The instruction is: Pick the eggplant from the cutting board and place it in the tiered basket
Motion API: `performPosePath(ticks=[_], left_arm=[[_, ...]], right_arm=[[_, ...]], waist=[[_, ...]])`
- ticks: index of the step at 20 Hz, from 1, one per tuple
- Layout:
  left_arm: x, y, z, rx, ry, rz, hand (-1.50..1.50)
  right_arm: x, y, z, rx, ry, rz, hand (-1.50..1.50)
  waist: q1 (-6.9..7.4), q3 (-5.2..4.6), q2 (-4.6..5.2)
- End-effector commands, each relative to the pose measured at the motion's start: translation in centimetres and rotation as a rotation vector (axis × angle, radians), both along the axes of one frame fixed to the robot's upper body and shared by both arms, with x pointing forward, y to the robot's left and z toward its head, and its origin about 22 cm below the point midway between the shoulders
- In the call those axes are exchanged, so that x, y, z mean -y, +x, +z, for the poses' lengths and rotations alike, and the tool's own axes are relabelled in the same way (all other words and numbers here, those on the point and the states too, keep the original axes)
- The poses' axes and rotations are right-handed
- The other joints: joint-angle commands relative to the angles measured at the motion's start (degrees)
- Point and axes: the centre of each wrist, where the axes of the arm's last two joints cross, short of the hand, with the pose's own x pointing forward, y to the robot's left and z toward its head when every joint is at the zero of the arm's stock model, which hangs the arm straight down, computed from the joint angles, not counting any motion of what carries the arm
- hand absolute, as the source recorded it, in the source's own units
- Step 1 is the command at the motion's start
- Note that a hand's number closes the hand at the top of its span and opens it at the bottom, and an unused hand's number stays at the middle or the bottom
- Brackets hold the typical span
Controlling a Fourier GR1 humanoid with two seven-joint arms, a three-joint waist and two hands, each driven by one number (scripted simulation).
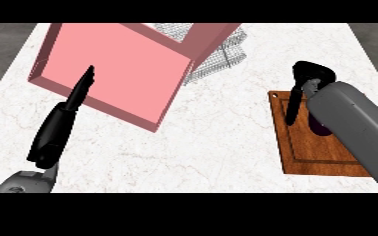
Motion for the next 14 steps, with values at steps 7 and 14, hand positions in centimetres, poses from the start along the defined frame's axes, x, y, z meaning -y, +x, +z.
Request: performPosePath(ticks=[7, 14], left_arm=[[1.5, 0.1, -0.7, 0.003, -0.02, -0.002, 0.0], [-0.4, 0.6, -0.8, 0.006, 0.005, 0.01, 0.0]], right_arm=[[2.5, -0.7, 1.7, 0.02, -0.17, -0.09, -1.5], [2.6, -1.0, 1.7, 0.059, -0.158, -0.119, -1.5]], waist=[[-0.41, 0.01, -0.1], [-0.23, 0.01, 0.05]])
